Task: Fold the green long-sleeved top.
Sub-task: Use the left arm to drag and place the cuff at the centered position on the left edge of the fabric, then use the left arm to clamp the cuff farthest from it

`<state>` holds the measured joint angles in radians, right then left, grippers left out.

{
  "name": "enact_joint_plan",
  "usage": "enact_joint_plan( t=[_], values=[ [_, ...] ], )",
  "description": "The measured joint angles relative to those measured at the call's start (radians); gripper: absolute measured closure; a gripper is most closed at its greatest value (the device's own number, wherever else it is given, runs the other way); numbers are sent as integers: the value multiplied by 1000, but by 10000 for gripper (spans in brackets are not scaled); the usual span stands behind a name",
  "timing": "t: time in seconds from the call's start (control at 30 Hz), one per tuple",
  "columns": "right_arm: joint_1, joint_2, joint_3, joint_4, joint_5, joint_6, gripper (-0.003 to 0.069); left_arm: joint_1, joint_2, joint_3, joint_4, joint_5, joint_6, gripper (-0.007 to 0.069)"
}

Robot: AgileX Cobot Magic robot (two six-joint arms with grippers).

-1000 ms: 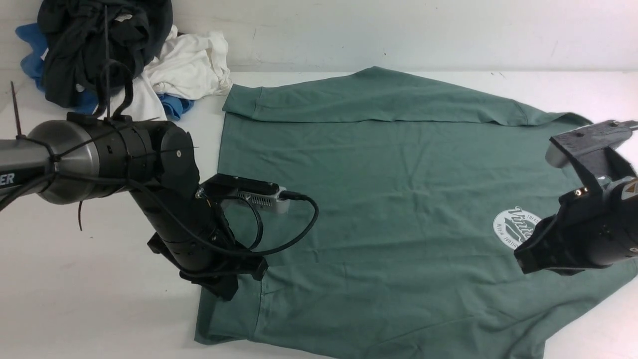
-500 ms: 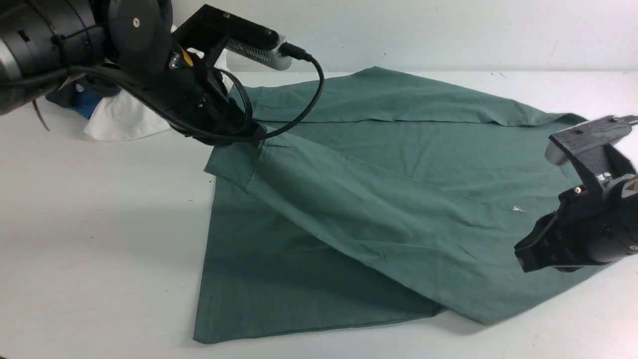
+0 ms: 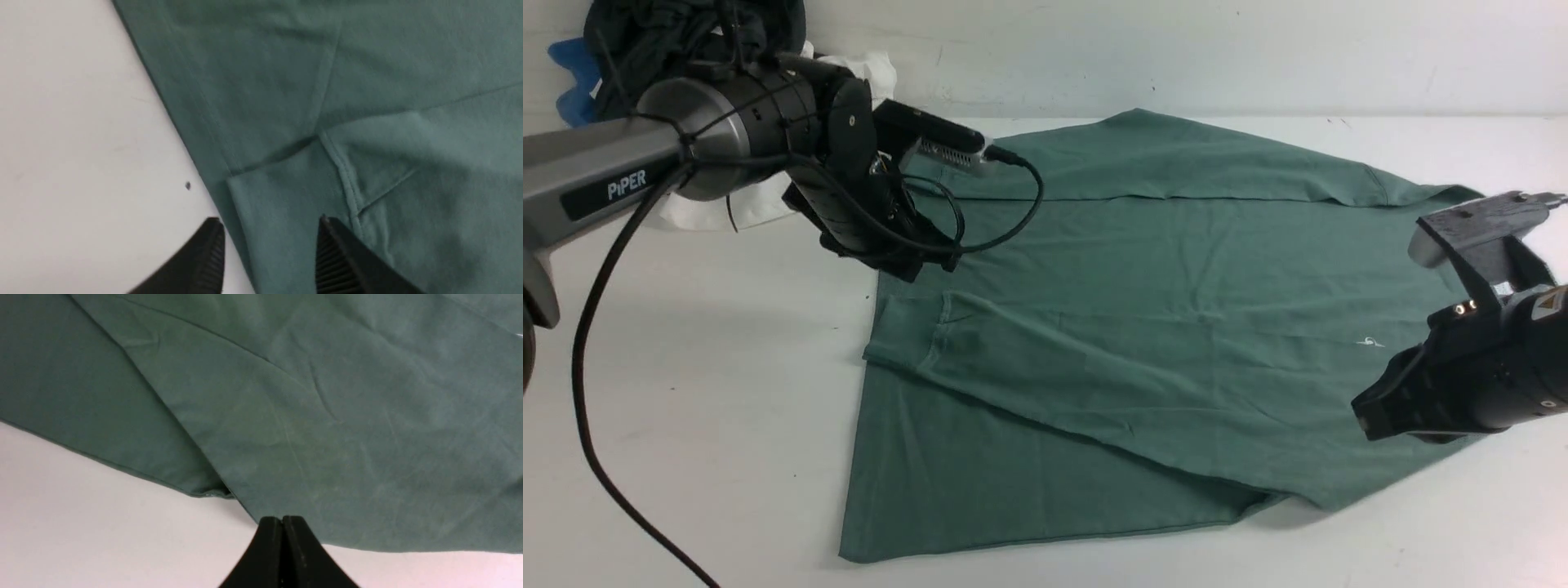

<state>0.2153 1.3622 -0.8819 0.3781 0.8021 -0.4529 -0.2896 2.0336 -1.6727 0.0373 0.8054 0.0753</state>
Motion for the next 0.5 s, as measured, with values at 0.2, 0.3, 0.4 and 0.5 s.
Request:
enact_joint_plan(
  t=[0.2,0.3,0.4,0.5],
  values=[
    [0,102,0,102,-9,-71,669,0,5,-58,-83,37,6,316],
    [0,168,0,140,-15,-114,669,0,37,-61,-137,38,28,398],
    [0,235,0,149,-24,-153,669,0,93,-61,-172,57,44,486],
    [0,295,0,150,-26,-164,669,0,152,-61,-171,107,47,581]
  ],
)
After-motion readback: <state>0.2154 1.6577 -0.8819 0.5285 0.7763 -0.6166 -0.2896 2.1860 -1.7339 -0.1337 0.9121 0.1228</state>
